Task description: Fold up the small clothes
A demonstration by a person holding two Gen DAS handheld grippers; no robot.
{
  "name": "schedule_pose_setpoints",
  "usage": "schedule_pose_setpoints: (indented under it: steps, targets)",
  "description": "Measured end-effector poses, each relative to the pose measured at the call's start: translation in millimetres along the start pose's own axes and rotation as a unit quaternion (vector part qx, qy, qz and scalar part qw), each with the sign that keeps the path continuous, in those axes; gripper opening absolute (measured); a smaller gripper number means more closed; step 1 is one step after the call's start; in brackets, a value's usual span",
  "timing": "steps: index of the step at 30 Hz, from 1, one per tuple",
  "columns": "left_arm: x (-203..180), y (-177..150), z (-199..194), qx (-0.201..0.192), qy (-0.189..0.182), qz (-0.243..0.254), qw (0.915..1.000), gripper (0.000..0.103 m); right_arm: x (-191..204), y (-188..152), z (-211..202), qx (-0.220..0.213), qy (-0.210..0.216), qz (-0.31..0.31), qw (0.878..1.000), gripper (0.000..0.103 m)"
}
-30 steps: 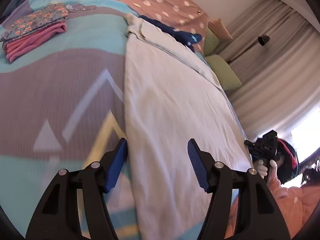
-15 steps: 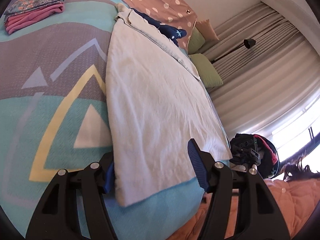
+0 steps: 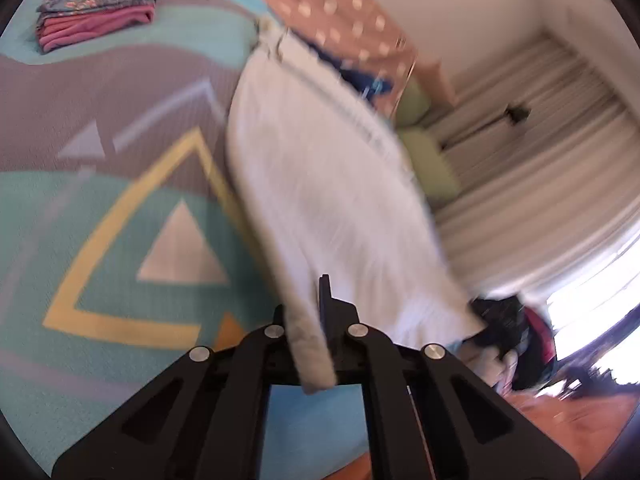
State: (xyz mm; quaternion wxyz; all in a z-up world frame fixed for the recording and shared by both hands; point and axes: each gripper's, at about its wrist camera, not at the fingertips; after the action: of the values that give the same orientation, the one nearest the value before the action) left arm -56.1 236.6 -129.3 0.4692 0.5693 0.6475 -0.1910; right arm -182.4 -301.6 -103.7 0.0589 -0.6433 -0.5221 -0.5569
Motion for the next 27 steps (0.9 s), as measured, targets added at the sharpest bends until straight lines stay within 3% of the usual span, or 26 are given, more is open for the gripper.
schedule_pose_setpoints:
  steps: [4, 9, 14, 16, 19, 22, 23, 25, 27]
  targets:
    - [-26, 5, -18, -0.035, -0.044, 0.024, 0.9981, 0.002, 21, 19, -6, -0.033, 0.016, -0.025, 0.999, 0.005]
    - [-81, -1, -37, -0.044, -0.065, 0.107, 0.9911, 0.002, 50, 37, -33, -0.076, 0.018, -0.074, 0.994, 0.005]
    - [-100, -15, -60, -0.071, -0.091, 0.126, 0.9853, 0.001, 57, 34, -58, -0.094, 0.01, -0.085, 0.992, 0.004]
    - [-102, -23, -63, -0.071, -0.085, 0.14, 0.9839, 0.001, 58, 32, -59, -0.091, -0.002, -0.094, 0.991, 0.004]
    - [-87, -22, -50, -0.058, -0.059, 0.12, 0.9893, 0.001, 47, 31, -51, -0.077, -0.008, -0.091, 0.993, 0.004]
    - [-56, -24, -33, -0.043, -0.001, 0.085, 0.9955, 0.002, 34, 26, -45, -0.062, -0.019, -0.074, 0.995, 0.004]
    - [-45, -24, -28, -0.04, 0.02, 0.071, 0.9965, 0.006, 28, 23, -41, -0.053, -0.027, -0.068, 0.996, 0.004]
    - [-28, -25, -23, -0.036, 0.051, 0.05, 0.9968, 0.024, 20, 19, -38, -0.04, -0.042, -0.06, 0.997, 0.004]
    - [-13, -26, -21, -0.032, 0.078, 0.029, 0.996, 0.054, 12, 14, -37, -0.03, -0.056, -0.053, 0.997, 0.004]
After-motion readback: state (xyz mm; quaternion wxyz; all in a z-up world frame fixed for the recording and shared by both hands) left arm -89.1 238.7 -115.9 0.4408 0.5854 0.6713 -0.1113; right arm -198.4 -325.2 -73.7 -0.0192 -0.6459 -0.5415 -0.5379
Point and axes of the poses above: each gripper's, at about its wrist camera, not at the fingertips, and z roughly the way its jaws point, x to its left, y to its top, and after that the axes turned 11 degrees about -z, right-handed
